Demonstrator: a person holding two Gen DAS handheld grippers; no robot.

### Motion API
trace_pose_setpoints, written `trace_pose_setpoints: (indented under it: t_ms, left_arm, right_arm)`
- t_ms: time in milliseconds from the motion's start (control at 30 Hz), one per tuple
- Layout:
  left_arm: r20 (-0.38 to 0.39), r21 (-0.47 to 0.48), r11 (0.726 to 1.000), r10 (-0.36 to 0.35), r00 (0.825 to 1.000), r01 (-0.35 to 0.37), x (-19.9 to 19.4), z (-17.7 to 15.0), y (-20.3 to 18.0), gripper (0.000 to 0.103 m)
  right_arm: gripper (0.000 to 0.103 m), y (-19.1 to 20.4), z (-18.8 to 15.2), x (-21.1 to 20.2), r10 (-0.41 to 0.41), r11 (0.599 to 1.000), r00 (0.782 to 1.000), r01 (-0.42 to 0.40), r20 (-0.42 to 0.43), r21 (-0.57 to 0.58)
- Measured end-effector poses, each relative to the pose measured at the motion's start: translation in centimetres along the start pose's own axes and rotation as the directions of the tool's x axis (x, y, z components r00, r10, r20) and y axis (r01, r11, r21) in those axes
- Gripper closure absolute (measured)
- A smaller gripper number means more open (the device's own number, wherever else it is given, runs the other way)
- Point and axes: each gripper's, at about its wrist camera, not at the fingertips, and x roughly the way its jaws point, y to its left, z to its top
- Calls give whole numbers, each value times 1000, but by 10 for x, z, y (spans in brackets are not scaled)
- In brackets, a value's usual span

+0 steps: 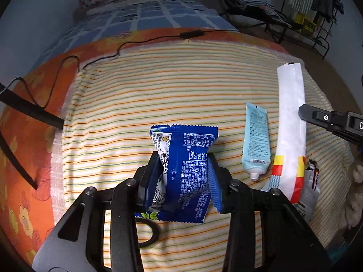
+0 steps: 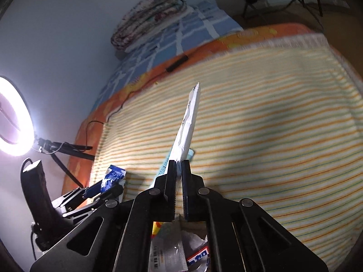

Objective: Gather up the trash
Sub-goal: 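Grasp the blue snack wrapper with the left tool while the right tool grasps the white tube, then carry the wrapper and tube over the blue basket and open both tools to drop them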

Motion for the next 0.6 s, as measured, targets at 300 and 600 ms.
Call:
trace_pose_setpoints:
  t_ms: [300, 600]
  left_arm:
    - [57, -24, 1000, -1, 998, 2, -44, -1, 3, 63]
    - [94, 10, 1000, -12, 996, 11, -102, -26, -9, 63]
  right_arm:
    - [100, 14, 4, -39, 51, 999, 996, -50, 67, -17]
    - [100, 39, -14, -78, 102, 990, 992, -95, 70, -100]
